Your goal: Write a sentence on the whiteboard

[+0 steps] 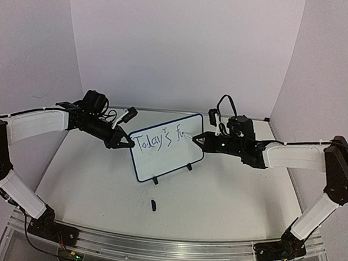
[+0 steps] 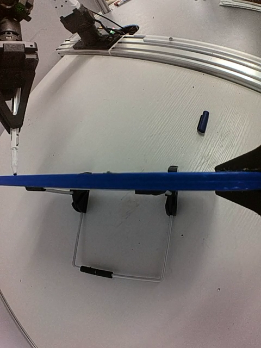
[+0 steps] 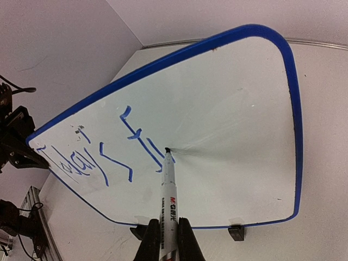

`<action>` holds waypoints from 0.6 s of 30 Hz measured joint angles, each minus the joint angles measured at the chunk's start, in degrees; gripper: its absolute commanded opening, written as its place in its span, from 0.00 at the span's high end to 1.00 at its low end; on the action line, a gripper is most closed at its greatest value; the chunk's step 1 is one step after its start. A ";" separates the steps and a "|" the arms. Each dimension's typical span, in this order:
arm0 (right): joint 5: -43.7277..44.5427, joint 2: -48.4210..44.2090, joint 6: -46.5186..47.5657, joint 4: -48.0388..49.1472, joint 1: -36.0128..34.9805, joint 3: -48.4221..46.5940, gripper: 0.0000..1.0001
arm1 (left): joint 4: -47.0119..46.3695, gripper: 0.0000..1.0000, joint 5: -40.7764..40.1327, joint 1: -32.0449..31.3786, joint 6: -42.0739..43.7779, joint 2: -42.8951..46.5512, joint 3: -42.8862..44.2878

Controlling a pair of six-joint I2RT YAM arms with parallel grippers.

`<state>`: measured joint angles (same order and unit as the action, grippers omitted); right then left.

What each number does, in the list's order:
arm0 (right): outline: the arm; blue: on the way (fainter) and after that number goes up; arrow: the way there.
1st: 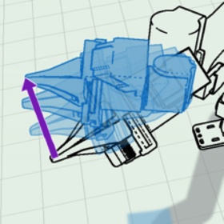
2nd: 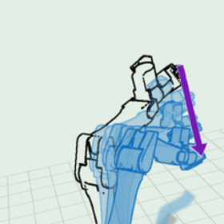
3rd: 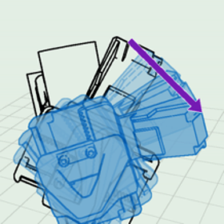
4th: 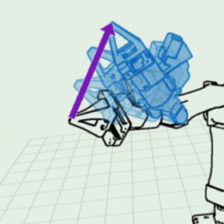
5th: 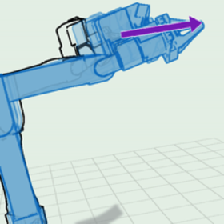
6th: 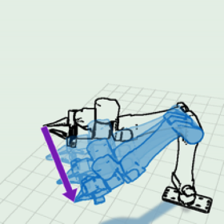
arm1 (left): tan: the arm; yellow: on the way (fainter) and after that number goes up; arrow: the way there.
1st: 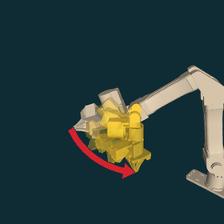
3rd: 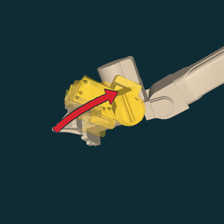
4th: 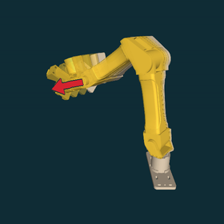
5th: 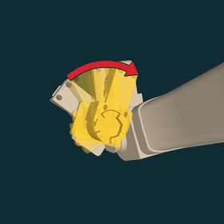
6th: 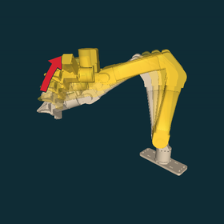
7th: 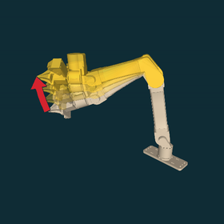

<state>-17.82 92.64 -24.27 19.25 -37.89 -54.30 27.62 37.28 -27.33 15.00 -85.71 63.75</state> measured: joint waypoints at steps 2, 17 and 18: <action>0.22 -0.28 0.17 -0.02 0.00 -0.17 1.00 | 0.00 1.00 0.00 0.00 0.02 0.00 0.00; 0.44 -0.61 0.24 0.00 0.00 -0.39 1.00 | 0.00 1.00 0.00 0.00 0.02 0.00 0.00; 0.46 -0.61 0.24 0.00 0.00 -0.39 1.00 | 0.00 1.00 0.00 0.00 0.02 0.00 0.00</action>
<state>-17.37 92.03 -24.03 19.25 -37.89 -54.70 27.62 37.28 -27.33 15.03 -85.71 63.75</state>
